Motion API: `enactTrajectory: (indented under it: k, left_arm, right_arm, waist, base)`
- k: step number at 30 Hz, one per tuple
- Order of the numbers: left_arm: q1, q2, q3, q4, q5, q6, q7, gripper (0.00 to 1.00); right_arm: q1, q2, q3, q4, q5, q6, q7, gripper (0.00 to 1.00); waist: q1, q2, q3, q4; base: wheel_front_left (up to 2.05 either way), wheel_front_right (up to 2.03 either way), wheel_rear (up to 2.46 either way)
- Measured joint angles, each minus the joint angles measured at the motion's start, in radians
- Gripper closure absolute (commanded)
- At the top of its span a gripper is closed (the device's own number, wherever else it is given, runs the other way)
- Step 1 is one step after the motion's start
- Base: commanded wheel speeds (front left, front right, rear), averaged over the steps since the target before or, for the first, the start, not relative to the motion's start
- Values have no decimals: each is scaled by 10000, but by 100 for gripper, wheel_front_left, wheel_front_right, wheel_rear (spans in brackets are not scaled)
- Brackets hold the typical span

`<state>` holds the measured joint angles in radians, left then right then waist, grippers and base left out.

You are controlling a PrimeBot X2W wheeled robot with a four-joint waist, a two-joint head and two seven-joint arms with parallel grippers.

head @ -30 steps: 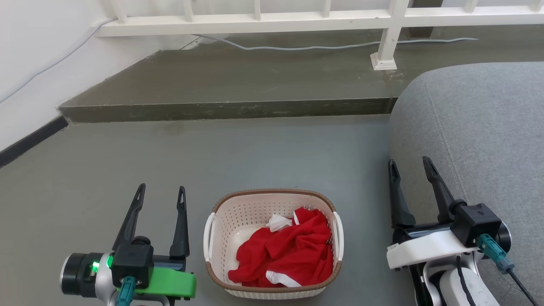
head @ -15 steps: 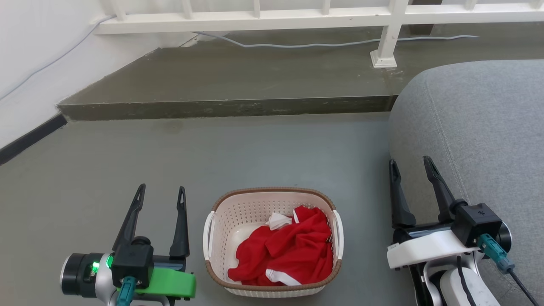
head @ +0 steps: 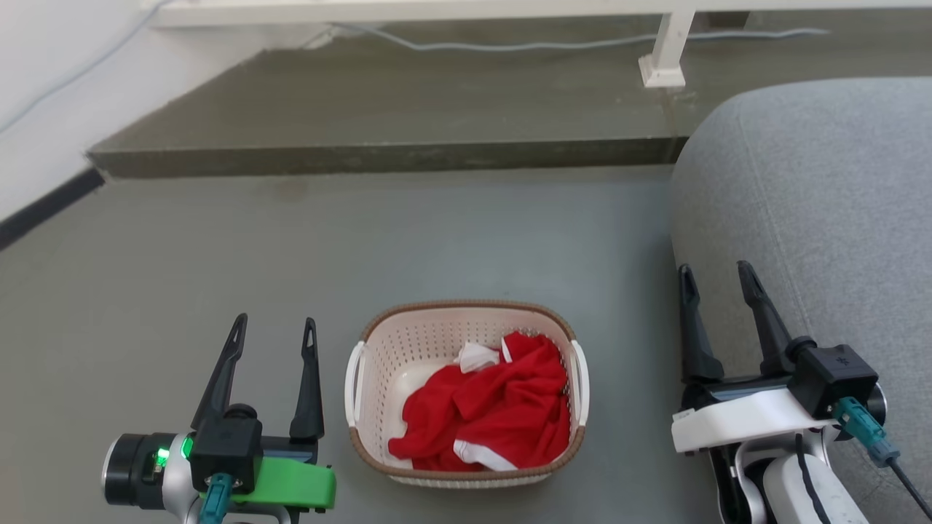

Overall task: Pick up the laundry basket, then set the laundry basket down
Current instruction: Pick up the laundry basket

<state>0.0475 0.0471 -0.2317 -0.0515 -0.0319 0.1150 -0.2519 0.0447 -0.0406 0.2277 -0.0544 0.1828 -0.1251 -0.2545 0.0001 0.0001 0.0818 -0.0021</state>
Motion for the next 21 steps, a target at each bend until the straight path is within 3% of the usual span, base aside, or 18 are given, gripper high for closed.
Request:
enactTrajectory:
  k: [8, 21]
  left_arm:
    - [-324, -2, -25, 251, -31, -2, 0, 0]
    - [-1815, -17, -268, 2518, -73, -194, 0, 0]
  right_arm:
    - [-386, 0, -196, 6, 15, 0, 0, 0]
    - [-1517, -17, -272, 1582, -138, 0, -2, 0]
  waist:
    - [0, 0, 850, 10]
    - [0, 0, 2586, 81]
  base:
    - [0, 0, 0]
    - [0, 0, 0]
